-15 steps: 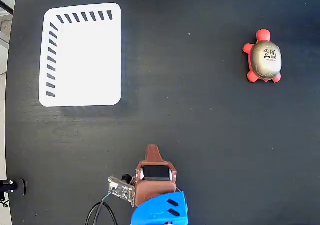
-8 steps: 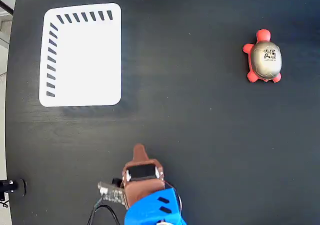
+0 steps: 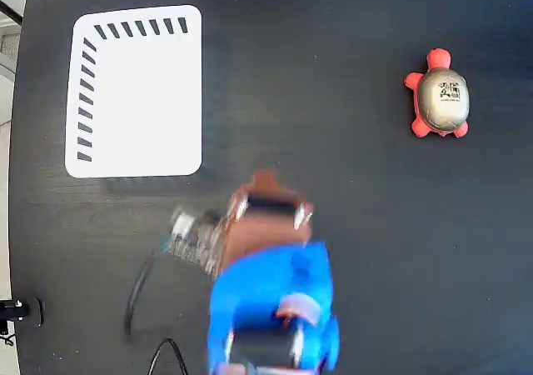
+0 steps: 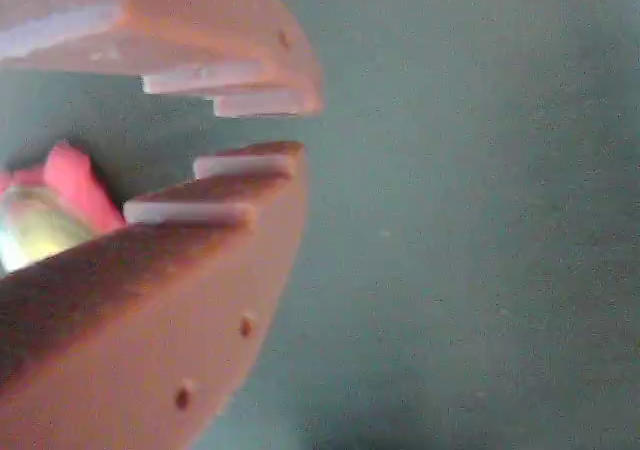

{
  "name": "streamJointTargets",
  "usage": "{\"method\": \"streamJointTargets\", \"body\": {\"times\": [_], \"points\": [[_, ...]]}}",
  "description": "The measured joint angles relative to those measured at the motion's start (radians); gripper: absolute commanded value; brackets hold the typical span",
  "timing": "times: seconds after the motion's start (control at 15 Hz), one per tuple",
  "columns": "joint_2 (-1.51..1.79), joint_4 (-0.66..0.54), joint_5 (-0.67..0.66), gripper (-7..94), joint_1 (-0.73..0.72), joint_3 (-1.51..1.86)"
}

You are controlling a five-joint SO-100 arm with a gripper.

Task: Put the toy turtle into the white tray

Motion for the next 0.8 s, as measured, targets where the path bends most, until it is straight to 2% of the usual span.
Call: {"method": "streamJointTargets", "body": {"times": [0.47,0.8], "points": [[-0.607,0.212,0.239,0,0.279,-0.614],[-0.922,0.230,0.247,0,0.479,-0.942]]}}
